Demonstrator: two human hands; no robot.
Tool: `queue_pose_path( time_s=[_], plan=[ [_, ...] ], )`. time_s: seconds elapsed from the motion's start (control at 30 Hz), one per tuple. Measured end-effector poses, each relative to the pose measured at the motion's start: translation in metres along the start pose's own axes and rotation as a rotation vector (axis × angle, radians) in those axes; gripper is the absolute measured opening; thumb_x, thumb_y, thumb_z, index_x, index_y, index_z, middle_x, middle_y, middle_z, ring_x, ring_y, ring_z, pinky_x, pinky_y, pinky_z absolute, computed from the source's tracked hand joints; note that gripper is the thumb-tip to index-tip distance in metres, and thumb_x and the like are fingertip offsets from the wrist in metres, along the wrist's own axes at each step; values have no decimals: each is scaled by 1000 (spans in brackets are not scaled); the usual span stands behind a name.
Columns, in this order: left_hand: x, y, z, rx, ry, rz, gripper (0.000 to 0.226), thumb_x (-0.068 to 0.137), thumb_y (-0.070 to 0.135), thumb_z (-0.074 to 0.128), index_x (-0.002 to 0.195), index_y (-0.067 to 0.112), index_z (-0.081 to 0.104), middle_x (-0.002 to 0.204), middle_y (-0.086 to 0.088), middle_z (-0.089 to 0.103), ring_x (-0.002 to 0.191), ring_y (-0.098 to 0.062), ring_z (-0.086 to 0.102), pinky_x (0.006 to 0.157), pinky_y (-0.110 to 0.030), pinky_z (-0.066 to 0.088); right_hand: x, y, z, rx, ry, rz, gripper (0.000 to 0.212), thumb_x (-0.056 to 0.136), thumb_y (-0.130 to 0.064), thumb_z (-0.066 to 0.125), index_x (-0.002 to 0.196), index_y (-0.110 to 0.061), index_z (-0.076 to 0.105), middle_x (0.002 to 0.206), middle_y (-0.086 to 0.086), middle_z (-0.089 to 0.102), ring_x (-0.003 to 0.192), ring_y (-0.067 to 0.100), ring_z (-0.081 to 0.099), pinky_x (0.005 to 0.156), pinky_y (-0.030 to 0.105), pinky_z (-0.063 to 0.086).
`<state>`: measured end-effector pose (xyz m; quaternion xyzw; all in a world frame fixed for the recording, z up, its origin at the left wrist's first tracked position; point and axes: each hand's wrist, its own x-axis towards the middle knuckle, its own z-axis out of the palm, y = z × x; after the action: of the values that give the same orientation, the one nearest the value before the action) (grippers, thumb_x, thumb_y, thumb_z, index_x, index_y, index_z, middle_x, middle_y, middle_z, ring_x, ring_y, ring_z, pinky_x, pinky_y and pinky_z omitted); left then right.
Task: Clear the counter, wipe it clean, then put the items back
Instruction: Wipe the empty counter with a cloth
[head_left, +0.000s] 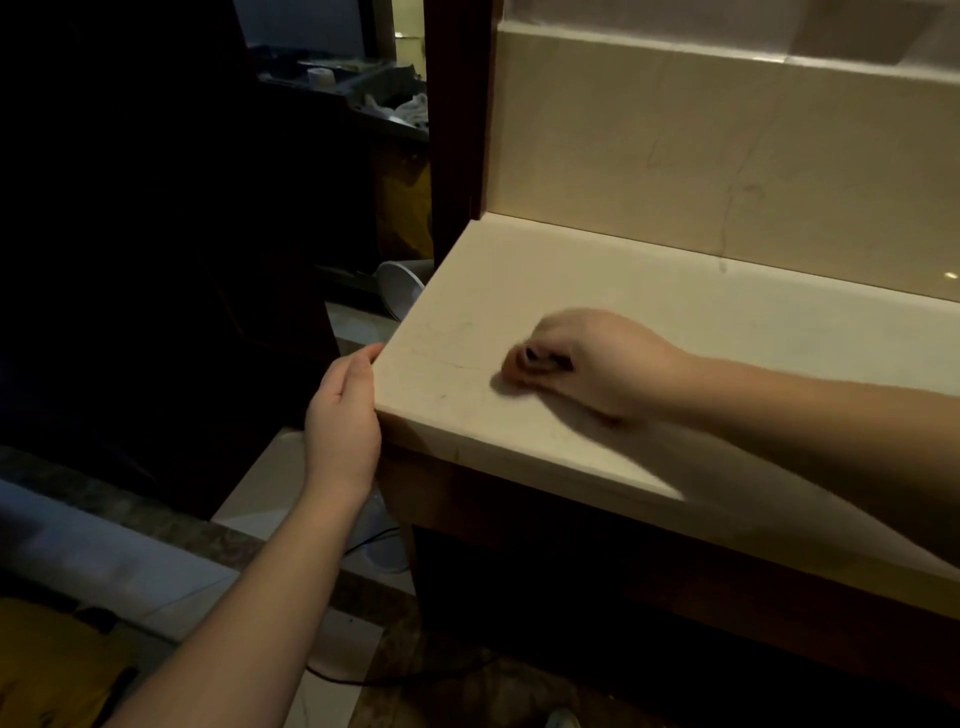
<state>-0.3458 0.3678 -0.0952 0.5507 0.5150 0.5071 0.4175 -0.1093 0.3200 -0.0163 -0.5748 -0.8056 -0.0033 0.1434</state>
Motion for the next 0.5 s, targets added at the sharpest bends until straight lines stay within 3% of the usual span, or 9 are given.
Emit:
queue_pose_path(
  time_s=[0.1, 0.2, 0.3, 0.4, 0.5],
  plan=[
    [7, 4, -4, 62, -23, 4, 26, 102, 27, 41, 114, 28, 64, 104, 18, 61, 100, 4, 54, 80, -21, 44, -15, -2, -2, 40, -49, -74, 44, 87, -55, 50, 101, -19, 71, 96, -2, 66, 89, 16, 58, 70, 29, 45],
    [19, 15, -7, 247, -45, -17, 20, 97, 29, 47, 105, 31, 65, 96, 16, 64, 91, -6, 58, 70, -30, 47, 30, 37, -2, -76, -6, 186, 42, 89, -54, 54, 79, -13, 58, 82, 2, 56, 80, 22, 52, 64, 31, 35],
    [31, 33, -3, 559, -96, 14, 26, 94, 31, 50, 117, 30, 62, 107, 9, 64, 92, -12, 57, 75, -33, 50, 73, 73, -4, -88, 8, 416, 53, 87, -63, 50, 68, -13, 47, 73, 5, 54, 80, 30, 57, 61, 32, 32],
    [42, 50, 13, 867, -215, 73, 44, 94, 35, 49, 138, 29, 47, 128, 2, 59, 104, -18, 58, 80, -33, 49, 70, 51, 5, -78, 8, 240, 42, 90, -54, 52, 76, -14, 54, 87, 7, 59, 90, 30, 57, 67, 29, 32],
    [46, 57, 33, 983, -310, 94, 54, 94, 47, 46, 143, 27, 37, 134, -4, 52, 109, -25, 56, 83, -38, 51, 29, 26, 5, -25, -35, -31, 38, 91, -48, 53, 95, -13, 68, 98, 3, 64, 93, 23, 58, 71, 28, 38]
  ],
)
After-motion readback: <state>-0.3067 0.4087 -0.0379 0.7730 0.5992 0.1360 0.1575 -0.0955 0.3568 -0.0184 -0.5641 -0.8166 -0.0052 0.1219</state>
